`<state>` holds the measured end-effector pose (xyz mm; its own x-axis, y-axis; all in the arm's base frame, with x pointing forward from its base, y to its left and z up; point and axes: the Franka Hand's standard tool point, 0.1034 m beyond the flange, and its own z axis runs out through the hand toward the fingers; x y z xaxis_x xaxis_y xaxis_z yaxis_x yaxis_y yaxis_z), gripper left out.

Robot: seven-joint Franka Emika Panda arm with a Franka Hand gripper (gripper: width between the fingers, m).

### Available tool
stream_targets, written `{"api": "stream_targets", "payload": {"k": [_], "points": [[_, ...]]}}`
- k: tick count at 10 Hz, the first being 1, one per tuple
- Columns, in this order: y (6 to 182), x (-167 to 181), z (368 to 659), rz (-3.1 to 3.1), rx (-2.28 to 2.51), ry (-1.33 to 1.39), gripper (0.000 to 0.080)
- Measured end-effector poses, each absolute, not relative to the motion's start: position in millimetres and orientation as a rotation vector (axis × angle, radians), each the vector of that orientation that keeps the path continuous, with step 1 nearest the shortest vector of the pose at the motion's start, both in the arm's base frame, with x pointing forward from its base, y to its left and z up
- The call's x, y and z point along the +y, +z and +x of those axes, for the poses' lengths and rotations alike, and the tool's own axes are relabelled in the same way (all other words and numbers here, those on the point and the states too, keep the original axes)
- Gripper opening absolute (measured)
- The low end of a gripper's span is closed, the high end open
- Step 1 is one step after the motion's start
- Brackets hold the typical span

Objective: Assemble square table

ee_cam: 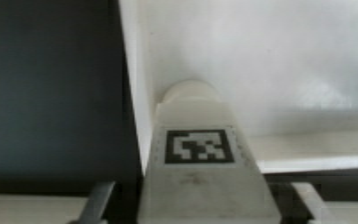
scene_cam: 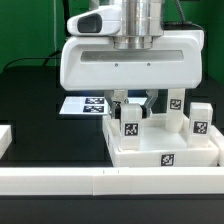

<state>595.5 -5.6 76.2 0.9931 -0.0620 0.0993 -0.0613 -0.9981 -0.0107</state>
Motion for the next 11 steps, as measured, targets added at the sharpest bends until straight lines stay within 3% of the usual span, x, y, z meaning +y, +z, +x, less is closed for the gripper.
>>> {"api": "stream_targets", "payload": {"k": [7, 11], "points": [[73.5, -0.8, 594.0, -2.650, 1.504, -0.136, 0.0285], [73.5, -0.6, 594.8, -2.509, 1.718, -0.114, 0.0311]]}}
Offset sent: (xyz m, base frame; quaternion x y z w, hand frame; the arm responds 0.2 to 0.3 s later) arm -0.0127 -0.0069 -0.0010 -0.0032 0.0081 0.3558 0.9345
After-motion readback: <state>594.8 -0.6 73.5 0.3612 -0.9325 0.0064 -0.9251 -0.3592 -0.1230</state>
